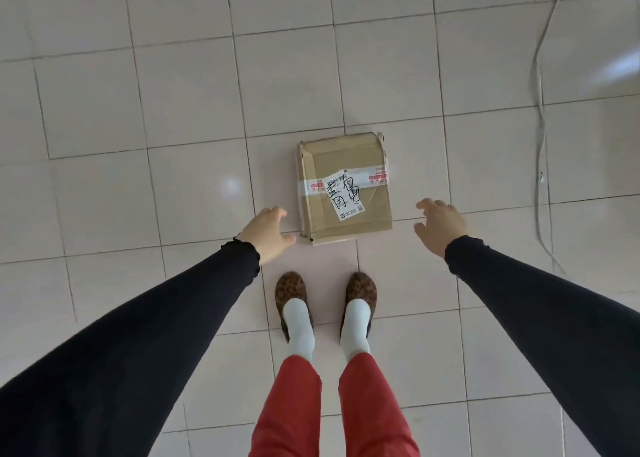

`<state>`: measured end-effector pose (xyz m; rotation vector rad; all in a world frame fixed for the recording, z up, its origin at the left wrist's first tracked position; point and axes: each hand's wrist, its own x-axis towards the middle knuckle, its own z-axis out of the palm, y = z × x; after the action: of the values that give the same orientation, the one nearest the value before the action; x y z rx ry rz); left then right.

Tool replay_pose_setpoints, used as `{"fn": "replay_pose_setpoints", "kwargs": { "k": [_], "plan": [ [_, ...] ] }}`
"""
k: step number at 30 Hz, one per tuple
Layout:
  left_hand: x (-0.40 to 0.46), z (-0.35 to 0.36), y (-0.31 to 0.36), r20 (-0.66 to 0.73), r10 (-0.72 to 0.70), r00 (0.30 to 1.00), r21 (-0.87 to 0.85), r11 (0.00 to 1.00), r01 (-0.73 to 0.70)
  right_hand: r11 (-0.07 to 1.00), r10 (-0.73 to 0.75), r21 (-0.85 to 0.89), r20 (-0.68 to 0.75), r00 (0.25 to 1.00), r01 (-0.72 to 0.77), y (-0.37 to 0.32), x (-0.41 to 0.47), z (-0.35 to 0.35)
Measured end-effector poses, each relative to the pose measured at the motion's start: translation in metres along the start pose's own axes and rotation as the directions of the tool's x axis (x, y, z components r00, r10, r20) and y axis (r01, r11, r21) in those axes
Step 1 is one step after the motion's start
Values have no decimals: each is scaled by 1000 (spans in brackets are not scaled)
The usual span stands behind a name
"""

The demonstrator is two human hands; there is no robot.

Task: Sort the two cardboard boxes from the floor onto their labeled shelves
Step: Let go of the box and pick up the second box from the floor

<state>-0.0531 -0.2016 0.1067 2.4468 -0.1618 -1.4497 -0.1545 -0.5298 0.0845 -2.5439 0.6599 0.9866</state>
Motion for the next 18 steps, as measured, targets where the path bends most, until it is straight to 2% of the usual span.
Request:
{"fn": "replay_pose_setpoints", "kwargs": {
  "k": [6,10,15,18],
  "plan": [
    [99,55,-25,25,-74,997,-69,995,76,999,32,-12,39,999,-32,27,78,82],
    [154,80,-36,42,-129,991,-173,976,135,999,35,-7,41,999,-35,34,127,122],
    [200,106,-48,122,-173,977,-362,909,206,999,14,28,89,996,-17,40,173,150],
    [207,115,-45,135,-186,973,-512,828,229,1000,-11,27,116,993,7,39,180,152]
  ]
}}
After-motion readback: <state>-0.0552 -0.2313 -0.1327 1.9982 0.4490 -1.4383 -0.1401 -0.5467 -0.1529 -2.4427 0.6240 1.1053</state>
